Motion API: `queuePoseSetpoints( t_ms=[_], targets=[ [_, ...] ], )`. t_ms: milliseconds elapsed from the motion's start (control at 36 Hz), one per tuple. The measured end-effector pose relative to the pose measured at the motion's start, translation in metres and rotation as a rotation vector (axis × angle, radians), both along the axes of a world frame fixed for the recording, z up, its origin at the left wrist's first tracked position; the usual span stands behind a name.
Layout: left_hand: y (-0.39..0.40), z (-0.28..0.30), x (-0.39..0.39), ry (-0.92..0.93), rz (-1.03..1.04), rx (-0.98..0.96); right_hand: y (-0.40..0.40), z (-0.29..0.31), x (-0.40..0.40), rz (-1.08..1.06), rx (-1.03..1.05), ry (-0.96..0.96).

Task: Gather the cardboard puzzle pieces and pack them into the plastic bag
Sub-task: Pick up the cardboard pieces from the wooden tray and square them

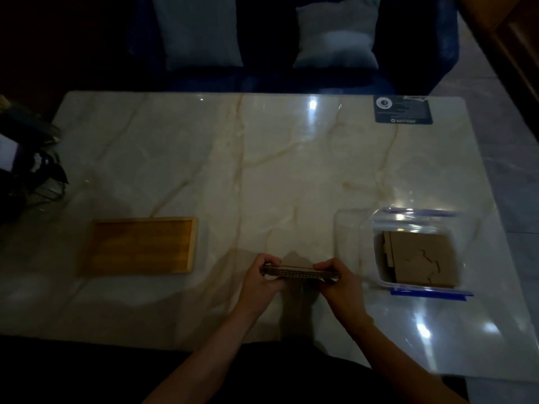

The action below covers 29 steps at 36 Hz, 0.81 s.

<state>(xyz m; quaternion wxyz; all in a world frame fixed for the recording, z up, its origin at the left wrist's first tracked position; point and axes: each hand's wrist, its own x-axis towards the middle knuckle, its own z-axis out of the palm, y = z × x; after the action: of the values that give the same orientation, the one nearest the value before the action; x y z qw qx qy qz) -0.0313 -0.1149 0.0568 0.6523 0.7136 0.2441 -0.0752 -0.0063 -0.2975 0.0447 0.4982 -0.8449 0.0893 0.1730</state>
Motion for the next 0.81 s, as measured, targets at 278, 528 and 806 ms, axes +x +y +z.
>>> queuePoseSetpoints(
  t_ms=[278, 528, 806],
  targets=[
    [0.0, -0.006, -0.007, 0.006, -0.031, 0.037, -0.005, 0.002, 0.001, 0.066, -0.045, -0.01],
    [0.004, -0.012, -0.011, 0.062, -0.1, 0.134, -0.007, 0.0, -0.001, 0.187, -0.11, 0.006],
    [0.006, 0.018, -0.036, -0.477, -0.503, 1.007, -0.01, -0.005, -0.001, 0.197, -0.085, 0.01]
  ],
)
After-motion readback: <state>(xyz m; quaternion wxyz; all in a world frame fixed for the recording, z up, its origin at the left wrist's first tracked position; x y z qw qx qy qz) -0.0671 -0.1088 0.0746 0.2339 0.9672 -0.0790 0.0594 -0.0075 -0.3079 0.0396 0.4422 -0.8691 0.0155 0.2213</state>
